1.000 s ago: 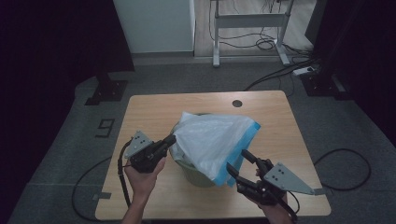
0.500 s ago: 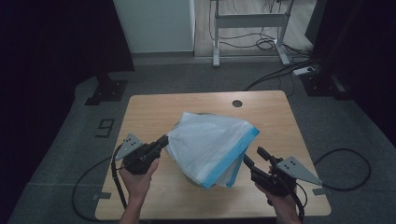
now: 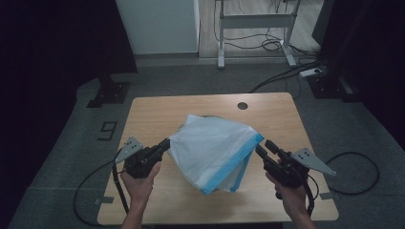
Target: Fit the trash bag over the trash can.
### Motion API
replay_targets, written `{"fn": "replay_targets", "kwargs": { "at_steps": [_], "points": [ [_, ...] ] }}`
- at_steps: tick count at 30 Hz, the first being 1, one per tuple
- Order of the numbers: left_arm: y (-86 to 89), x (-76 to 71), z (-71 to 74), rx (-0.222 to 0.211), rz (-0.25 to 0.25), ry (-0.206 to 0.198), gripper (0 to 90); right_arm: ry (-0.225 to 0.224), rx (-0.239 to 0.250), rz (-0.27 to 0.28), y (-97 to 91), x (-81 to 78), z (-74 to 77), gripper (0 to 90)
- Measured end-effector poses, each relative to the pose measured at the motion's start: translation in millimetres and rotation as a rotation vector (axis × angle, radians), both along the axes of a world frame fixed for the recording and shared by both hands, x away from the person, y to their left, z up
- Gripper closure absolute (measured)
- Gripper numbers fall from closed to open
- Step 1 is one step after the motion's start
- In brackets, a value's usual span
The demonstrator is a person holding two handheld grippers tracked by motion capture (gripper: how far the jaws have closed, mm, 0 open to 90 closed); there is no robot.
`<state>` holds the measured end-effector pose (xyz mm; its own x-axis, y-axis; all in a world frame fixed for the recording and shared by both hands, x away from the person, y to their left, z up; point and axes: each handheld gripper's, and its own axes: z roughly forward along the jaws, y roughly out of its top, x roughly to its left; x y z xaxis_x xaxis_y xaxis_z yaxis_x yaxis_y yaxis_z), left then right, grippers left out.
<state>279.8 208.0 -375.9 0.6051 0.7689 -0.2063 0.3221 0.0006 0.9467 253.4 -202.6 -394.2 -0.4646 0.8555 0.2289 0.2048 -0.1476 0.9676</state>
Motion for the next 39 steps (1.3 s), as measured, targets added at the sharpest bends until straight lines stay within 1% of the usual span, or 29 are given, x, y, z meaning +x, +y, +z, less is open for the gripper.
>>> {"fn": "replay_targets", "kwargs": {
  "at_steps": [1, 4, 7, 8, 10, 12, 13, 14, 16, 17, 19, 22, 23, 24, 26, 27, 28, 29, 30, 31, 33, 34, 35, 36, 37, 39],
  "points": [
    [0.2, 0.1, 0.1, -0.003, 0.001, -0.001, 89.9, 0.004, 0.001, 0.012, -0.3, 1.0, -0.6, 59.7],
    [0.1, 0.3, 0.2, -0.003, 0.000, 0.000, 89.9, 0.018, 0.031, 0.047, 0.8, 2.9, -2.9, 58.8],
    [-1.4, 0.4, 0.9, 0.003, -0.007, -0.001, 89.8, 0.021, 0.049, 0.053, 3.9, 4.4, -2.0, 54.6],
    [-1.9, 0.4, 1.1, 0.004, -0.010, -0.002, 89.8, 0.022, 0.050, 0.052, 4.6, 4.8, -0.9, 54.6],
    [-3.4, 0.5, 1.4, 0.008, -0.014, -0.002, 89.8, 0.015, 0.055, 0.052, 6.2, 6.4, 2.6, 55.5],
    [-4.9, 0.8, 1.3, 0.011, -0.019, -0.003, 89.8, 0.011, 0.064, 0.055, 8.2, 8.7, 6.4, 59.5],
    [-5.4, 0.9, 1.3, 0.013, -0.022, -0.003, 89.8, 0.011, 0.060, 0.053, 9.1, 9.7, 8.1, 63.3],
    [-6.0, 1.0, 1.1, 0.014, -0.024, -0.003, 89.8, 0.006, 0.055, 0.056, 10.0, 10.7, 9.7, 69.0],
    [-7.2, 1.3, 0.5, 0.016, -0.033, -0.002, 89.8, -0.011, 0.036, 0.046, 12.3, 12.7, 12.7, 78.9],
    [-8.2, 1.6, 0.1, 0.019, -0.039, 0.001, 89.8, -0.015, 0.024, 0.033, 13.1, 13.6, 14.4, 82.9],
    [-11.4, 2.2, -1.3, 0.029, -0.054, 0.004, 89.8, -0.021, 0.013, 0.024, 14.1, 15.7, 18.3, 88.4],
    [-18.7, 3.0, -3.9, 0.044, -0.078, 0.011, 89.8, -0.040, -0.011, -0.003, 13.7, 17.7, 26.3, 89.1],
    [-18.7, 3.0, -3.9, 0.044, -0.078, 0.011, 89.8, -0.049, -0.014, -0.009, 13.3, 18.3, 29.7, 89.1],
    [-25.4, 3.8, -6.2, 0.061, -0.101, 0.021, 89.8, -0.066, -0.021, -0.024, 12.9, 18.3, 34.3, 89.1],
    [-34.1, 3.8, -9.1, 0.089, -0.127, 0.029, 89.8, -0.090, -0.030, -0.035, 12.4, 18.3, 42.0, 89.1],
    [-37.6, 3.6, -10.4, 0.099, -0.141, 0.034, 89.8, -0.099, -0.029, -0.037, 12.2, 18.3, 46.8, 89.1],
    [-37.6, 3.6, -10.4, 0.099, -0.141, 0.034, 89.7, -0.113, -0.026, -0.040, 12.2, 18.1, 51.6, 89.1],
    [-42.6, 2.2, -12.1, 0.109, -0.169, 0.034, 89.3, -0.126, -0.026, -0.039, 12.6, 17.9, 57.4, 89.1],
    [-42.9, 1.1, -11.9, 0.110, -0.176, 0.033, 86.6, -0.134, -0.028, -0.034, 13.7, 17.8, 61.3, 89.1],
    [-42.7, 0.4, -11.4, 0.111, -0.181, 0.035, 79.7, -0.142, -0.031, -0.028, 15.4, 17.7, 64.2, 89.1],
    [-40.6, -2.4, -8.9, 0.121, -0.192, 0.043, 63.0, -0.152, -0.042, -0.023, 19.2, 17.2, 67.2, 89.1],
    [-40.6, -2.4, -8.9, 0.121, -0.192, 0.043, 55.1, -0.154, -0.050, -0.018, 21.2, 17.1, 67.5, 89.1],
    [-37.4, -4.7, -7.0, 0.116, -0.205, 0.043, 47.9, -0.152, -0.058, -0.014, 23.3, 17.3, 66.8, 89.1],
    [-31.4, -8.0, -3.8, 0.094, -0.215, 0.041, 43.9, -0.147, -0.059, -0.009, 24.6, 17.7, 65.4, 89.1],
    [-28.2, -9.2, -1.6, 0.088, -0.227, 0.041, 40.1, -0.143, -0.060, -0.002, 25.5, 18.2, 64.1, 89.1],
    [-23.5, -12.4, 3.1, 0.079, -0.237, 0.031, 36.6, -0.136, -0.073, 0.005, 28.1, 19.1, 60.0, 89.1]
  ]
}}
